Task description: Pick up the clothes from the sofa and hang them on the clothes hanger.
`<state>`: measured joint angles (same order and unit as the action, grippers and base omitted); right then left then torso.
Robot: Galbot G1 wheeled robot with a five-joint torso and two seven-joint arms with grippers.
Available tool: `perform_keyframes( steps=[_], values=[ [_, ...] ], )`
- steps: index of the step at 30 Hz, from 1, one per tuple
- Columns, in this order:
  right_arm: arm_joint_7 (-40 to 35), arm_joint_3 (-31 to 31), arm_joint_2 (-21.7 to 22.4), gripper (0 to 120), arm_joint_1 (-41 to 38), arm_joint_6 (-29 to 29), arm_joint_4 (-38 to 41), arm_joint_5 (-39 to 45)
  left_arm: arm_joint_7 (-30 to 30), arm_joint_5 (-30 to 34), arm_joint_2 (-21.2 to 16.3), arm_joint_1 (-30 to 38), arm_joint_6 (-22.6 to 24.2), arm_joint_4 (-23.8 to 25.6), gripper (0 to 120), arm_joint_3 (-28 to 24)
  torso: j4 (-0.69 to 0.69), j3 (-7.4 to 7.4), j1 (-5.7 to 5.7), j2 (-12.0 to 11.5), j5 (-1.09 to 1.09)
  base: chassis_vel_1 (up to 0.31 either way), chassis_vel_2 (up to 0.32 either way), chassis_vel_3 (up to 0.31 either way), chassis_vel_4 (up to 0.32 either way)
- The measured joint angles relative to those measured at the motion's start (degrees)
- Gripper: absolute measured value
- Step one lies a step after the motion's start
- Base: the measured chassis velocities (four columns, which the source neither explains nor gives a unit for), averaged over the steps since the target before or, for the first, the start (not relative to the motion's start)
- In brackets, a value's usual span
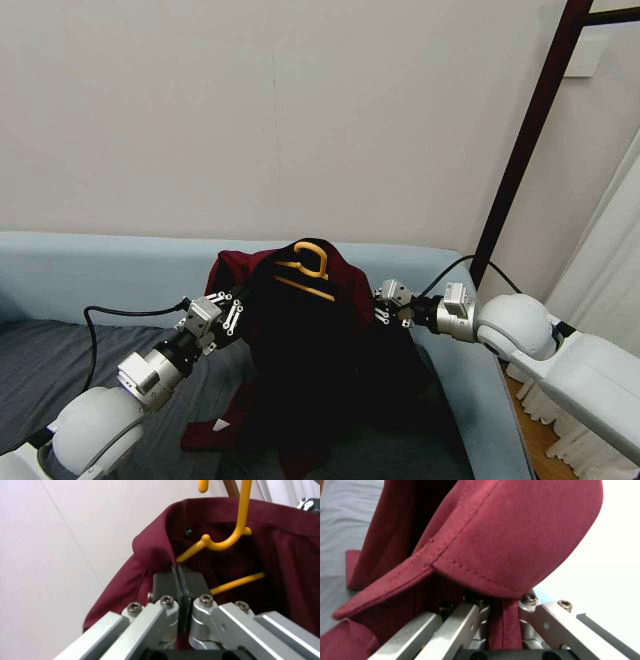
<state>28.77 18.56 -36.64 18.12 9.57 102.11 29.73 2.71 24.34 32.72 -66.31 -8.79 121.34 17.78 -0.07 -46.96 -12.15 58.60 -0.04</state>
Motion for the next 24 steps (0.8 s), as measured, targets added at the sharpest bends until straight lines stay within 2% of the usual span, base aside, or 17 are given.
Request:
perform_keyframes(
  steps=[5, 11, 15, 16, 19, 21, 22, 24],
  values=[
    [0.2, 0.1, -0.1, 1, 0.0, 0.0, -0.2, -1.6, 0.3, -1.6, 0.8, -0.4, 1.0, -0.3, 0, -1.0, 0.01, 0.0, 0.0, 0.0, 0.0, 0.0, 0.0, 0.0, 0.0],
    [0.7, 0.6, 0.2, 1, 0.5, 0.3, 1.3, 0.1, 2.8, 0.0, 3.8, 1.6, 1.9, -0.6, 0, -6.0, 0.0, 0.0, 0.0, 0.0, 0.0, 0.0, 0.0, 0.0, 0.0],
    [1.0, 0.8, 0.5, 1, 0.7, 0.6, 2.5, 0.4, 3.6, 1.2, 6.4, 3.3, 1.6, -0.6, 15, -9.2, 0.0, 0.0, 0.0, 0.0, -0.01, 0.0, 0.0, 0.0, 0.0],
    [1.0, 0.8, 0.5, 1, 0.7, 0.6, 2.5, 0.4, 3.6, 1.2, 6.4, 3.3, 1.6, -0.6, 15, -9.2, 0.0, 0.0, 0.0, 0.0, -0.01, 0.0, 0.0, 0.0, 0.0],
    [0.9, 0.8, 0.6, 1, 0.8, 0.8, 2.2, 0.4, 5.0, 0.9, 7.0, 3.0, 1.3, -0.3, 28, -10.6, 0.0, 0.0, 0.0, 0.0, 0.0, 0.0, 0.0, 0.0, 0.0],
    [0.3, 0.7, 0.7, 1, 0.9, 0.9, 1.8, 0.6, 5.4, 0.2, 7.0, 2.1, 1.1, 0.1, 36, -10.6, 0.0, 0.0, 0.0, 0.0, 0.0, 0.0, 0.0, 0.0, 0.0],
    [0.3, 0.7, 0.7, 1, 0.9, 0.9, 1.8, 0.6, 5.4, 0.2, 7.0, 2.1, 1.1, 0.1, 36, -10.6, 0.0, 0.0, 0.0, 0.0, 0.0, 0.0, 0.0, 0.0, 0.0],
    [-0.5, 0.6, 0.7, 1, 1.1, 1.2, 1.4, 1.4, 6.1, -0.6, 6.9, 1.2, 1.0, 0.3, 46, -9.9, 0.0, 0.0, 0.0, 0.0, 0.0, 0.0, 0.0, 0.0, 0.0]
  ],
)
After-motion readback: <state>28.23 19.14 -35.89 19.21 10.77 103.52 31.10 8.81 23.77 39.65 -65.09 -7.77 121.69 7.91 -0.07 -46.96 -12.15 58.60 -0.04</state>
